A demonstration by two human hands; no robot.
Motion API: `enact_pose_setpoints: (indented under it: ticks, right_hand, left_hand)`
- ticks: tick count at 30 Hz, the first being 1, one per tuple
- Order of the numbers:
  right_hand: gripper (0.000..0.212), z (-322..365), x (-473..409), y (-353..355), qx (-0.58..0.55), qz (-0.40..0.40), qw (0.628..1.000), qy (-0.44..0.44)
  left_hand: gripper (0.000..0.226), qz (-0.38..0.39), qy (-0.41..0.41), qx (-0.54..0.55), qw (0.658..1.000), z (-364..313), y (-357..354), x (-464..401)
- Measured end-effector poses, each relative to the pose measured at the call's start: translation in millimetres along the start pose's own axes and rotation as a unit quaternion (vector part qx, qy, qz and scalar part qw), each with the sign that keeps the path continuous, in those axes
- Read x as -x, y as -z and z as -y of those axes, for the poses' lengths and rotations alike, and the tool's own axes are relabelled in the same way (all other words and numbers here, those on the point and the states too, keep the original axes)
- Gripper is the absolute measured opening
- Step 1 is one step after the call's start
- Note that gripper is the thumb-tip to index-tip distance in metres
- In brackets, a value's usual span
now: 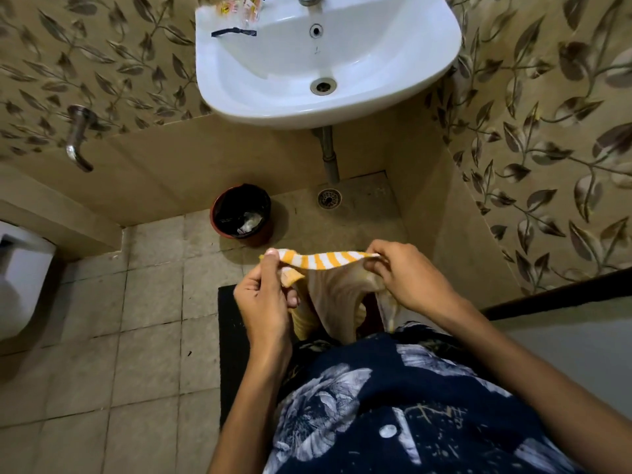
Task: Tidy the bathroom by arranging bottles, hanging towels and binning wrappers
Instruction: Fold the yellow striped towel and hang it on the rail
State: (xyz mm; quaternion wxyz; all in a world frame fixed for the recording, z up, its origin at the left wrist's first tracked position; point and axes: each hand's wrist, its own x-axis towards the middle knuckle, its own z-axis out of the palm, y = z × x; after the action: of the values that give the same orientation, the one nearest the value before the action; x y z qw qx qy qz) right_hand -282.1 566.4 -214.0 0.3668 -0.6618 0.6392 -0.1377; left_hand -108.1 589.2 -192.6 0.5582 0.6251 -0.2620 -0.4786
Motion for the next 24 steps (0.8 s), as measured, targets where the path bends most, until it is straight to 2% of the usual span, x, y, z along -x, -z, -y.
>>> enact_pose_setpoints:
  ticks: [3,5,8,11,14,17,19,22,24]
  right_hand:
    - [0.033,12,5,-4,-0.016,0.051,0.995,0.079]
    - [0.027,17,7,-6,-0.032,0.054,0.99,0.128]
    - [0.023,20,6,-8,-0.056,0.06,0.985,0.154]
    - [0.027,20,6,-8,-0.068,0.04,0.988,0.136]
    - [0.037,20,3,-10,-0.09,-0.011,0.992,0.082]
    - [0.043,19,-1,-11,-0.125,-0.047,0.99,0.054]
    - [0.036,19,-3,-11,-0.166,0.0,0.983,0.078]
    - [0.015,23,0,-13,-0.187,0.152,0.962,0.128]
    - [0.035,23,5,-9,-0.137,0.234,0.953,0.136]
  left_hand:
    - [0.041,0.034,0.067,-0.059,0.995,8,-2,2]
    - [0.042,0.072,0.115,-0.09,0.987,11,-3,7]
    - [0.047,0.104,0.153,-0.111,0.976,11,-3,12]
    - [0.055,0.102,0.17,-0.141,0.97,8,-2,13]
    - [0.051,0.104,0.187,-0.182,0.96,5,-1,13]
    - [0.051,0.167,0.219,-0.221,0.936,5,-4,15]
    - [0.055,0.181,0.228,-0.22,0.931,6,-6,15]
    - [0.052,0.153,0.231,-0.153,0.949,7,-7,10]
    - [0.045,0.129,0.225,-0.13,0.957,8,-6,8]
